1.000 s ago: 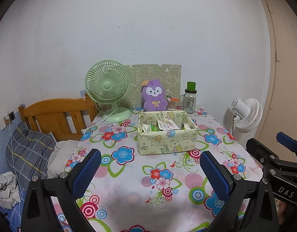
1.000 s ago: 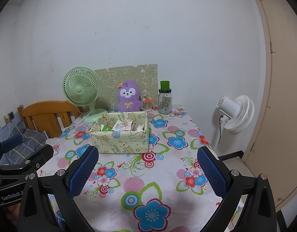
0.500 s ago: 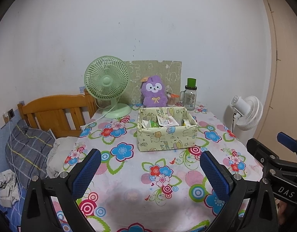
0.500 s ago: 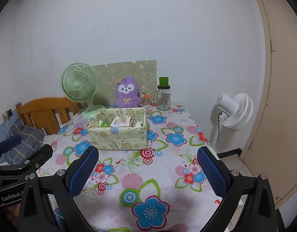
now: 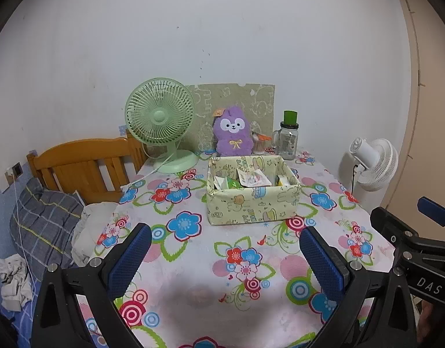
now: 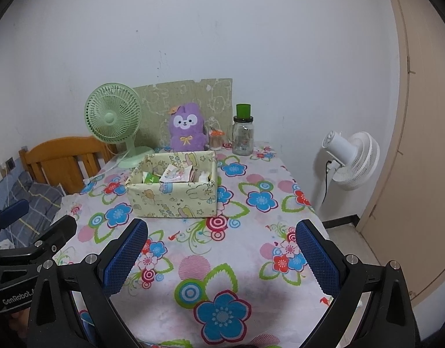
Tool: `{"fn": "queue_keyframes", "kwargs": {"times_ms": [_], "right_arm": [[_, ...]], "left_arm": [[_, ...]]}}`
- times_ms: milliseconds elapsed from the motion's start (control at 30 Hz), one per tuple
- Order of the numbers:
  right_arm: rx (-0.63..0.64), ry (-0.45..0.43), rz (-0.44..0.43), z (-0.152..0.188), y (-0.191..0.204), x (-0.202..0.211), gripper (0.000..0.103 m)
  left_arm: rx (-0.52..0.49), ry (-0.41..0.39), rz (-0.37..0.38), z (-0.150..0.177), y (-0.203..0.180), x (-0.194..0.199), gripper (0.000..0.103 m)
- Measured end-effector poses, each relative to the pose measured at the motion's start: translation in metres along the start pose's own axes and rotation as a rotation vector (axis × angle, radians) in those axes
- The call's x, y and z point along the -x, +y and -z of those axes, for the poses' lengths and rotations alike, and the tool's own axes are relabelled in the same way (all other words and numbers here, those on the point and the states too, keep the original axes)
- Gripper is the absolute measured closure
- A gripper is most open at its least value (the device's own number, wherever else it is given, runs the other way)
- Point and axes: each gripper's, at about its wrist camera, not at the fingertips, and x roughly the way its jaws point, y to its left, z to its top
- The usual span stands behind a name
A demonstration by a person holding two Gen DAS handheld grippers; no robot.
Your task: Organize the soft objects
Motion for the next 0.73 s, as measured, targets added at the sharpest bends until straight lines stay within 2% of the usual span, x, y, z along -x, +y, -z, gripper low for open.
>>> {"fn": "queue_keyframes", "kwargs": {"times_ms": [400,733], "right_arm": [[0.021,0.021,0.015,-0.024,0.007,-0.006,0.0],[0.044,0.03,-0.023,-0.036,0.011,-0.012,0.0]], "left_arm": [[0.047,0.032,0.007,-0.017,0.01,-0.007,0.0],[0.052,0.04,-0.042,-0.025,0.012,-0.013,0.0]]}}
